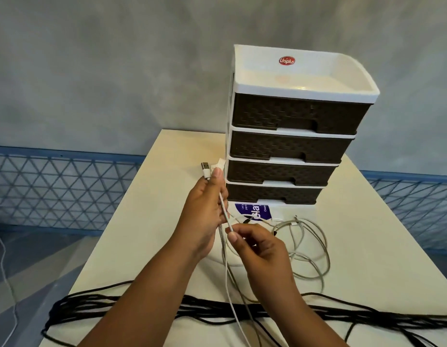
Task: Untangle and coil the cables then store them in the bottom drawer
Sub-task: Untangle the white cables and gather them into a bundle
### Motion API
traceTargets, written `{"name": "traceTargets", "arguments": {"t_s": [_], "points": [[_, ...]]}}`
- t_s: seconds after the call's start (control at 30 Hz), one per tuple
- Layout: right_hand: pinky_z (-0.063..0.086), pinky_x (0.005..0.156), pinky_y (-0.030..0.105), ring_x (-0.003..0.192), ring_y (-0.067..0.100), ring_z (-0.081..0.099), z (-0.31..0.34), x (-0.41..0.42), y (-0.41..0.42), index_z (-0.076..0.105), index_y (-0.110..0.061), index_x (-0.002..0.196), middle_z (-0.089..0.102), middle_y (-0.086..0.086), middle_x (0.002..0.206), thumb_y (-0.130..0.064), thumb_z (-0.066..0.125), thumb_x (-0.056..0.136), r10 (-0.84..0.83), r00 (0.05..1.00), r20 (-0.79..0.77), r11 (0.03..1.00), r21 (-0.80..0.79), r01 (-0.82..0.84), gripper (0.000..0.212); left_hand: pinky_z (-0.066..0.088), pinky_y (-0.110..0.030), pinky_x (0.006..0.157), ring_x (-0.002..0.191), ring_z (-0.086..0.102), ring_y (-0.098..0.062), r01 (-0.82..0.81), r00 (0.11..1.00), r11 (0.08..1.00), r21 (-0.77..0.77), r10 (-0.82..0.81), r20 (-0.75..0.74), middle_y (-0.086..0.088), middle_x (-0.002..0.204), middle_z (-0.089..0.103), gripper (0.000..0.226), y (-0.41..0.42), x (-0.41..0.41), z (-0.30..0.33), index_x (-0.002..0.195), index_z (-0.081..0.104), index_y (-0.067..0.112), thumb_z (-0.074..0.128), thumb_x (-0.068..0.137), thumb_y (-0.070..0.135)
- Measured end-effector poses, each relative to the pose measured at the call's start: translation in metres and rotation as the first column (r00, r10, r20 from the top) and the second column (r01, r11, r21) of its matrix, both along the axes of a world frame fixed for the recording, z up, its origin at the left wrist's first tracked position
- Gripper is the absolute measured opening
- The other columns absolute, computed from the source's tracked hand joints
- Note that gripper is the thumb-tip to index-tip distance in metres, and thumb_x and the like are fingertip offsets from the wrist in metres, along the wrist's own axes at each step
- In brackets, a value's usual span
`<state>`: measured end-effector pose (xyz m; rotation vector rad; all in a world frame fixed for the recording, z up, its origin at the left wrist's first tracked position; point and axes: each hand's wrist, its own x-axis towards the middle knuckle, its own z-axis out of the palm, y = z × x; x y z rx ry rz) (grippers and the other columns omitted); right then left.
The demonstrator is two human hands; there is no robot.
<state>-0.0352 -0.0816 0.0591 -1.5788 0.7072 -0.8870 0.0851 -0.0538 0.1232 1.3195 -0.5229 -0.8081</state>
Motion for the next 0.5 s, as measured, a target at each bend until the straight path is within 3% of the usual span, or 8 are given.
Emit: {"name": "traceTargets", "arguments": {"t_s": [0.07,0.13,0.2,0.27,0.33,0.4,0.47,0.5], "points": [[0.051,0.07,0.029,0.072,0.01,0.06,0.0,0.0,0.002,0.071,-0.025,0.085,0.068,-0.009,0.079,-0.032,0.069,0.088,0.079,0.996,-0.04,0.996,-0.042,-0.08,0.008,0.046,-0.024,0.061,0.065,0.049,-0.013,-0.001,1.0,1.0,-0.019,0.002,0.011,0.0,0.07,0.05,0.037,-0.001,-0.002,0.002,0.086,0.055,0.019,0.038,0.098,0.049],[0.043,0.065,0.021,0.07,0.009,0.055,-0.004,-0.003,-0.002,0.064,-0.025,0.075,0.061,-0.01,0.071,-0.052,0.061,0.085,0.088,0.975,-0.205,0.966,-0.221,-0.134,0.028,0.052,-0.03,0.071,0.071,0.059,-0.015,0.002,0.998,0.992,-0.128,-0.01,-0.065,0.0,0.069,0.053,0.036,0.001,-0.002,0.008,0.084,0.052,0.019,0.035,0.1,0.046],[0.042,0.065,0.025,0.072,0.012,0.053,-0.01,-0.008,-0.012,0.058,-0.019,0.069,0.057,-0.004,0.07,-0.064,0.052,0.082,0.078,0.934,-0.349,0.935,-0.301,-0.19,0.047,0.047,-0.026,0.057,0.056,0.05,-0.011,0.021,0.985,0.967,-0.253,-0.063,-0.161,0.002,0.06,0.043,0.036,0.008,0.003,0.017,0.08,0.046,0.018,0.035,0.1,0.046],[0.044,0.068,0.031,0.074,0.011,0.054,-0.017,-0.015,-0.026,0.058,-0.014,0.069,0.058,0.0,0.07,-0.067,0.049,0.082,0.095,0.902,-0.421,0.943,-0.252,-0.217,0.055,0.028,-0.019,0.043,0.047,0.03,-0.007,0.025,0.969,0.941,-0.338,-0.105,-0.222,0.005,0.057,0.032,0.036,0.016,0.011,0.027,0.077,0.044,0.02,0.037,0.096,0.05],[0.043,0.072,0.032,0.081,0.007,0.053,-0.029,-0.022,-0.045,0.06,-0.016,0.072,0.059,-0.004,0.073,-0.057,0.054,0.088,0.07,0.851,-0.52,0.923,-0.289,-0.253,0.044,0.02,-0.017,0.039,0.046,0.021,-0.005,0.014,0.951,0.91,-0.415,-0.141,-0.277,0.007,0.056,0.028,0.038,0.022,0.022,0.034,0.075,0.045,0.021,0.037,0.096,0.051],[0.043,0.085,0.033,0.093,0.01,0.052,-0.038,-0.027,-0.066,0.069,-0.017,0.085,0.061,-0.006,0.091,-0.035,0.059,0.094,-0.022,0.793,-0.609,0.877,-0.392,-0.277,0.022,0.021,-0.016,0.035,0.044,0.02,-0.004,0.005,0.935,0.875,-0.483,-0.176,-0.308,0.008,0.055,0.027,0.04,0.028,0.032,0.038,0.074,0.045,0.022,0.033,0.1,0.05],[0.043,0.094,0.03,0.105,0.015,0.052,-0.038,-0.03,-0.082,0.072,-0.018,0.105,0.057,-0.001,0.112,-0.025,0.056,0.097,-0.126,0.751,-0.648,0.867,-0.44,-0.234,0.019,0.022,-0.015,0.033,0.041,0.021,-0.003,0.001,0.927,0.851,-0.525,-0.199,-0.319,0.01,0.053,0.026,0.041,0.032,0.042,0.042,0.073,0.044,0.023,0.031,0.101,0.05],[0.044,0.091,0.027,0.104,0.016,0.054,-0.031,-0.03,-0.087,0.07,-0.02,0.112,0.055,0.0,0.113,-0.025,0.053,0.098,-0.163,0.749,-0.642,0.884,-0.432,-0.179,0.023,0.022,-0.015,0.032,0.04,0.021,-0.003,-0.002,0.929,0.847,-0.531,-0.195,-0.314,0.01,0.052,0.026,0.042,0.033,0.045,0.044,0.072,0.044,0.024,0.031,0.101,0.05]]}}
